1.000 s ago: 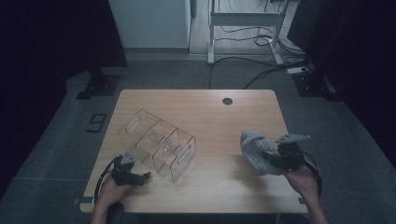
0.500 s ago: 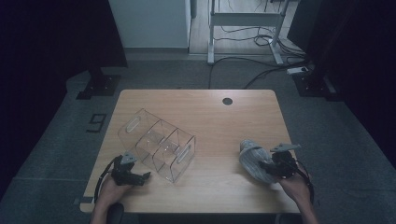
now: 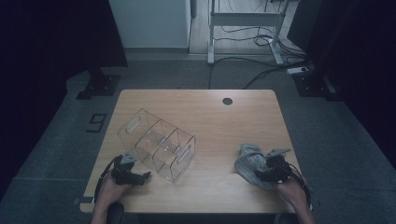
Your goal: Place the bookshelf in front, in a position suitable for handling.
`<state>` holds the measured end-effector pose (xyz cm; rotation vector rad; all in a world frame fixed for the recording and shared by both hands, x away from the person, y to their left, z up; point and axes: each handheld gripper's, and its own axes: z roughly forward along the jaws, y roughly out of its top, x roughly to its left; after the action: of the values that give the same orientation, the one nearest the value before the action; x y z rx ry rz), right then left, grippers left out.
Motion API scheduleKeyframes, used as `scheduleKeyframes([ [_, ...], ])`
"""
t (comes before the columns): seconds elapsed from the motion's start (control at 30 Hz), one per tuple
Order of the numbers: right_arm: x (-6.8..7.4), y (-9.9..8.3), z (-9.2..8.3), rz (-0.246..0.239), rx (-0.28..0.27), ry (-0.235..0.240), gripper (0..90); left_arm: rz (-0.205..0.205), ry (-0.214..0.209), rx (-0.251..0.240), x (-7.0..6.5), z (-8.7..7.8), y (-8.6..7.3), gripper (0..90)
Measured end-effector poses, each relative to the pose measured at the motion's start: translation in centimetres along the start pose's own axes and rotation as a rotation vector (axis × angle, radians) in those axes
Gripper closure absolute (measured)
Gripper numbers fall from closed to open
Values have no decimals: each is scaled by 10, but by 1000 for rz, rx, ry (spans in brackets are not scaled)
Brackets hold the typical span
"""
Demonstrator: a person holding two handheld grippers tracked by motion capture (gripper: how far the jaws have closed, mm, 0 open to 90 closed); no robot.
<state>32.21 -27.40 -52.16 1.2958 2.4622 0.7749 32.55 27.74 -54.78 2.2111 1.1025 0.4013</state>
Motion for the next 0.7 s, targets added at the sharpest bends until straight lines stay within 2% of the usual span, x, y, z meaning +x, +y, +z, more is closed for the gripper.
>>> scheduleKeyframes([
  [0.17, 0, 1, -3, 7, -13, 17, 309, -2, 5, 18, 0, -1, 2, 0],
  [0.2, -1, 2, -5, 22, -27, 15, 284, 0, 0, 29, 1, -2, 2, 0],
  [0.33, -1, 3, -10, 15, -48, 11, 246, 11, -8, 34, 0, -5, 4, 0],
  [0.47, -1, 5, -14, 19, -64, 19, 231, 19, -2, -4, -1, -12, 9, 0],
  [0.5, 0, 6, -17, 19, -78, 28, 214, 18, 0, -25, 0, -16, 11, 17],
  [0.7, 3, 10, -22, 15, -99, 24, 193, 23, 16, -59, -1, -22, 17, 86],
])
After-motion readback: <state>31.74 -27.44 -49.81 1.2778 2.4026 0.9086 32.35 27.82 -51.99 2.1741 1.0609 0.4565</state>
